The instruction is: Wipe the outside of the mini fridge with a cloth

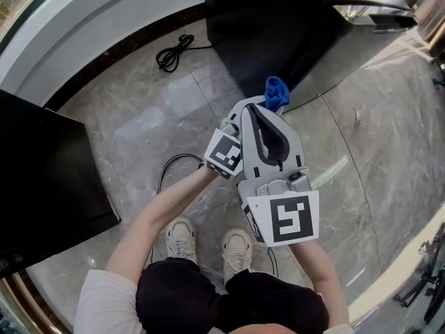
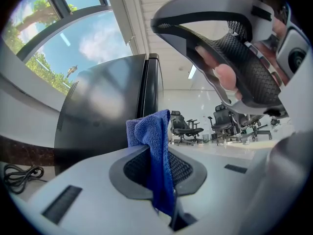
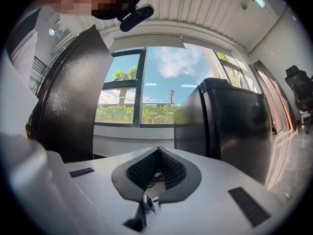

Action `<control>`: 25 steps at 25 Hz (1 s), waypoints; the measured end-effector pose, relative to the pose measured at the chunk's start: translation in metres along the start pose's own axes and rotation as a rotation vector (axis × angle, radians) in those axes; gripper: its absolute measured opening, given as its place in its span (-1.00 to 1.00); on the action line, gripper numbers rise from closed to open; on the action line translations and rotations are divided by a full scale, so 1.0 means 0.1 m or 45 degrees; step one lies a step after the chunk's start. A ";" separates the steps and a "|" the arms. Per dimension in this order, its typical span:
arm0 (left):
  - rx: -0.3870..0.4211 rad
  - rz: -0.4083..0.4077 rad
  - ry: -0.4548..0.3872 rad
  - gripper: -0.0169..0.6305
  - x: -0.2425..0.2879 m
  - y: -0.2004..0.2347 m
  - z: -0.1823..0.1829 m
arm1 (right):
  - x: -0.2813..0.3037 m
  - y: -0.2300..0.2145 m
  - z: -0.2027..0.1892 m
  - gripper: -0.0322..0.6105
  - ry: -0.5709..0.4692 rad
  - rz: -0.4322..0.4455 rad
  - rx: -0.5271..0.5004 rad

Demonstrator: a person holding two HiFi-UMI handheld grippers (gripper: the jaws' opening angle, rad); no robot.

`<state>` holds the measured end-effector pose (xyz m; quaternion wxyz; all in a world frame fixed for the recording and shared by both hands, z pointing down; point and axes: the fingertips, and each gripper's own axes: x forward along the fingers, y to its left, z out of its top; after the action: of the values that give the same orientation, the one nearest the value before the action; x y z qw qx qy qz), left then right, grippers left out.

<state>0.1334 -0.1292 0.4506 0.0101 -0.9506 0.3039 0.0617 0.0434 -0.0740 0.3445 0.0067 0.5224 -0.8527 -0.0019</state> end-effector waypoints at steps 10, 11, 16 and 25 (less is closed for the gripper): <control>-0.032 0.034 -0.025 -0.77 -0.09 0.07 0.02 | -0.01 0.01 0.00 -0.86 -0.005 -0.003 0.000; -0.037 0.060 -0.031 -0.77 -0.13 0.15 0.02 | 0.00 -0.01 -0.01 -0.87 -0.003 -0.011 0.003; -0.082 0.237 -0.038 -0.77 -0.35 0.77 0.10 | 0.14 -0.23 -0.27 -0.87 0.060 -0.084 0.031; 0.104 0.360 0.066 -0.77 -0.42 1.89 -0.21 | 0.41 -0.33 -0.72 -0.86 0.166 -0.120 0.074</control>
<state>-0.0078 -0.2597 0.4799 0.0323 -0.8984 0.4373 0.0257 0.0550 -0.1249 0.4167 0.0471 0.5609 -0.8246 0.0565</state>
